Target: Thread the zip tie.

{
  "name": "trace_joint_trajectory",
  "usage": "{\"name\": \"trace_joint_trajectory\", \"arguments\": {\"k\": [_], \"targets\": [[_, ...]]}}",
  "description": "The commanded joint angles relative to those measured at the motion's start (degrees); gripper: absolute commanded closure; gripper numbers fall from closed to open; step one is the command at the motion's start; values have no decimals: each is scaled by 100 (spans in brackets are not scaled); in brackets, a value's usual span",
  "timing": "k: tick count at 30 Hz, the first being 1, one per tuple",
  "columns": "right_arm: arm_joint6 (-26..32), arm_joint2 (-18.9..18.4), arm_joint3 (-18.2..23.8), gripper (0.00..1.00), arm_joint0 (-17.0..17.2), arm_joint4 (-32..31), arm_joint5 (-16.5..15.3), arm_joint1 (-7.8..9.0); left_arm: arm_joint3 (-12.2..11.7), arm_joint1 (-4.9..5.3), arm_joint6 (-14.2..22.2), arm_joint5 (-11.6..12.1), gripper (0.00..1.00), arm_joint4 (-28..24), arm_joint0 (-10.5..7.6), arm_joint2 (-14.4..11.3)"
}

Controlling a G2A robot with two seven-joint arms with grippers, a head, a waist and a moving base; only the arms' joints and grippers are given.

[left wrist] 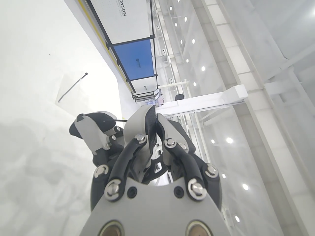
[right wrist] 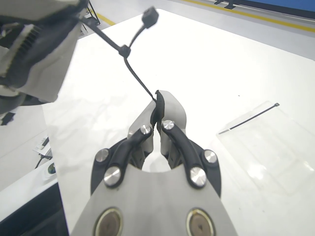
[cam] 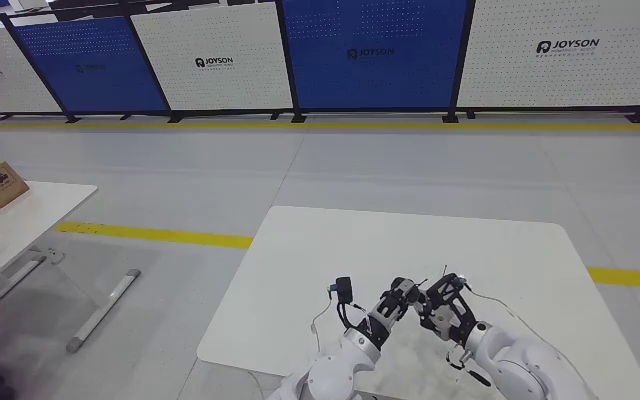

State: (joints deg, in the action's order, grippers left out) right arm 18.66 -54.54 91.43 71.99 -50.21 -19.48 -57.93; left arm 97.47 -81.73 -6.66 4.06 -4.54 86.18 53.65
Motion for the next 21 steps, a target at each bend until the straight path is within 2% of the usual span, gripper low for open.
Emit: {"name": "trace_joint_trajectory", "arguments": {"k": [1, 19, 20, 21], "targets": [[11, 15, -8, 100, -8, -2, 0, 6, 14, 1, 2, 8, 100, -8, 4, -1], [-26, 99, -53, 100, -35, 89, 0, 49, 89, 17, -5, 6, 100, -18, 20, 23], [-44, 95, -55, 96, -34, 107, 0, 50, 87, 18, -9, 2, 100, -15, 21, 25], [-61, 90, -53, 68, -33, 122, 0, 52, 77, 19, -10, -10, 100, -13, 21, 28]]}}
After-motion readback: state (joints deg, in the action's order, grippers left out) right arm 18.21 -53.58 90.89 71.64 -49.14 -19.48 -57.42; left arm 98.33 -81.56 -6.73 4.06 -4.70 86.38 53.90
